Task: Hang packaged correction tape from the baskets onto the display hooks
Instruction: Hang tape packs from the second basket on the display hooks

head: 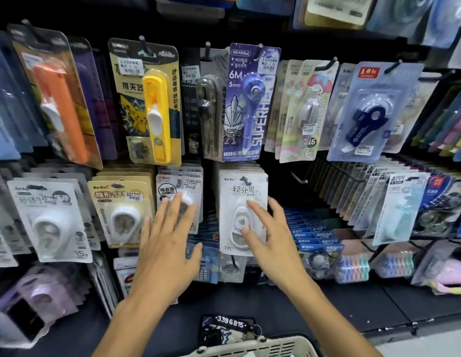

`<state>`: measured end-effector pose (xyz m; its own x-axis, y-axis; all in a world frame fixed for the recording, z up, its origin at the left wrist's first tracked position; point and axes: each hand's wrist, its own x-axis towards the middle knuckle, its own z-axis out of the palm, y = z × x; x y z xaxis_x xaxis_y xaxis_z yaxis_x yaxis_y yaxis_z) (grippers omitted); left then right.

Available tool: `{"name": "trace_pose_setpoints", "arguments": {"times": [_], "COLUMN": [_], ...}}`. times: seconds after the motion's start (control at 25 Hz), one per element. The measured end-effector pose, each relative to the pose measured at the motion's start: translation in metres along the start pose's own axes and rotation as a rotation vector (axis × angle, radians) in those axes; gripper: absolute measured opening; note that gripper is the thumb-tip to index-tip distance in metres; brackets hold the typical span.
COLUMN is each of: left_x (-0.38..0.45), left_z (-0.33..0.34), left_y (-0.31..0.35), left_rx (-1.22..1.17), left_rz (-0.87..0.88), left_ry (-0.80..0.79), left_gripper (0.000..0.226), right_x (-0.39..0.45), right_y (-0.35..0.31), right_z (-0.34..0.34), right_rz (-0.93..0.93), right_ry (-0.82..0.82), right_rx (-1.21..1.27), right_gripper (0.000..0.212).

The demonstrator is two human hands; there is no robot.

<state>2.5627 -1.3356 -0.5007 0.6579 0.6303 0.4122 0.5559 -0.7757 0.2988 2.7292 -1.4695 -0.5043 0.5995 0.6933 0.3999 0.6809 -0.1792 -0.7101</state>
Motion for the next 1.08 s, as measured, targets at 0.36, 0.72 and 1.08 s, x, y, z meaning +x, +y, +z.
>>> {"name": "trace_pose_setpoints", "arguments": {"times": [0.36, 0.72, 1.08], "left_x": [0.003, 0.000, -0.076], "left_z": [0.000, -0.001, 0.085], "left_y": [0.003, -0.004, 0.010], "left_rx": [0.024, 0.004, -0.065], "left_rz": [-0.021, 0.048, 0.110], "left_ry": [-0.041, 0.012, -0.796], "left_gripper": [0.080, 0.080, 0.054], "right_x": [0.033, 0.064, -0.194], "right_y": [0.025, 0.016, 0.141], "right_z": [0.016, 0.016, 0.068], "right_rz": [-0.304, -0.239, 0.269], "right_ry": [-0.202, -0.294, -1.178], "right_rx": [-0.833, -0.819, -0.526], "right_gripper": [0.070, 0.068, 0.049]}}
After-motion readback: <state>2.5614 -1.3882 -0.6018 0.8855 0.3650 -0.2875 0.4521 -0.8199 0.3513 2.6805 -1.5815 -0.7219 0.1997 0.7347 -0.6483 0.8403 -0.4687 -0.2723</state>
